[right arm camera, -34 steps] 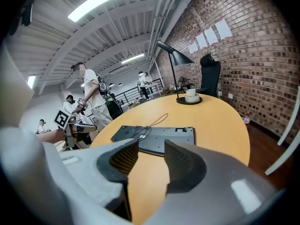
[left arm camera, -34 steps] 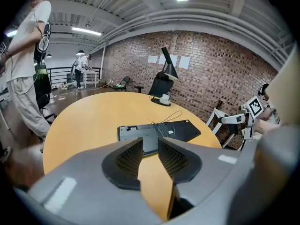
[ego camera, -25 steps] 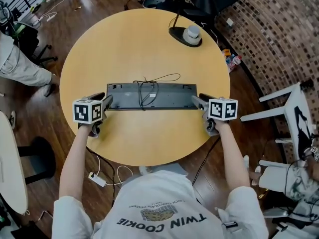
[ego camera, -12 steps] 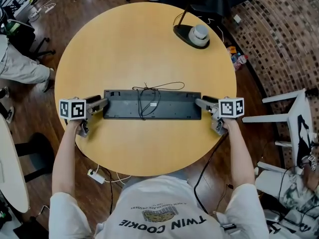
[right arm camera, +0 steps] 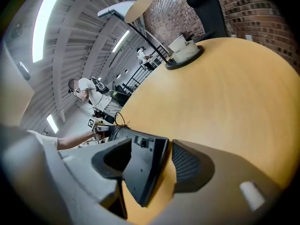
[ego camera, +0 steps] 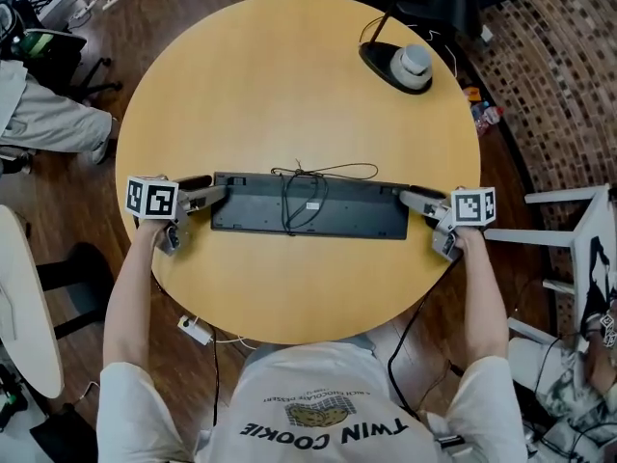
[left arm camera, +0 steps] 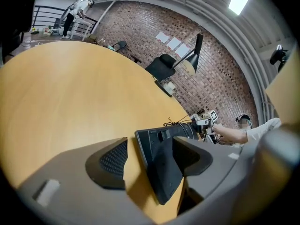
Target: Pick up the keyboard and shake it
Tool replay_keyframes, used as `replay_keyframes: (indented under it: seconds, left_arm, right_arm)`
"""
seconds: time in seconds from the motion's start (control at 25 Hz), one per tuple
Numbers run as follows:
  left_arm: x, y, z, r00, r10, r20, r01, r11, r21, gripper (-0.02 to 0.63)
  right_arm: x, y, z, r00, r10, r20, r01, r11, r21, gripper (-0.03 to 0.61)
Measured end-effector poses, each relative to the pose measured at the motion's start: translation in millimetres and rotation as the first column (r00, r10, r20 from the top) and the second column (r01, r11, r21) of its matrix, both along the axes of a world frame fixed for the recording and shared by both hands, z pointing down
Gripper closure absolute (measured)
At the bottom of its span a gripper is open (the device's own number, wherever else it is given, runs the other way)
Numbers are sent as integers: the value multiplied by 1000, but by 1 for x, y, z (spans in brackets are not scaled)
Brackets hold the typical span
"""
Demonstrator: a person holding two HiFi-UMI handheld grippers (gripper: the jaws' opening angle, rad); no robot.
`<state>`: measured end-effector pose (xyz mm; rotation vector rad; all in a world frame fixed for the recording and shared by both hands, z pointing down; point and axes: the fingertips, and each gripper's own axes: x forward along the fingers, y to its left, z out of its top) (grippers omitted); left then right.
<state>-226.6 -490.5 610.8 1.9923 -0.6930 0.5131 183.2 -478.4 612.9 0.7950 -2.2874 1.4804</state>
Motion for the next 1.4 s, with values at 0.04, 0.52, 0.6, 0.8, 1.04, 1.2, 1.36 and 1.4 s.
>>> replay_keyframes:
  seconds: [0.04, 0.52, 0.6, 0.8, 1.04, 1.2, 1.36, 1.4]
  left_arm:
    - [1, -1, -1, 1000, -5, -11, 5, 1000, -4, 301]
    - [18, -8, 2, 998, 48, 44, -47, 999, -7, 298]
    - [18, -9, 4, 996, 47, 75, -46, 999, -13, 307]
    - [14, -11, 8, 991, 10, 131, -9, 1000, -14, 362]
    - [14, -14, 11, 985, -46, 168, 52, 998, -32, 376]
    - [14, -11, 8, 978, -69, 196, 68, 998, 9, 377]
    - [13, -8, -5, 973, -93, 212, 76, 994, 84, 377]
    - [12, -8, -9, 971, -99, 219, 76, 991, 113, 377]
  right_arm:
    - [-4, -1, 0, 1000, -12, 20, 12, 1000, -5, 319]
    - [-8, -6, 6, 993, -11, -114, 2, 997, -79, 319]
    - [-8, -8, 8, 986, -3, -165, -13, 995, -96, 319]
    - [-12, -11, 16, 943, -3, -334, -31, 995, -96, 319]
    - [-9, -10, 19, 912, 57, -405, -102, 991, -90, 328]
    - [-7, -9, 17, 911, 91, -403, -125, 990, -59, 334]
    - [-7, -9, 5, 904, 116, -410, -120, 993, 17, 337]
    - [-7, -8, 1, 902, 123, -413, -117, 992, 38, 337]
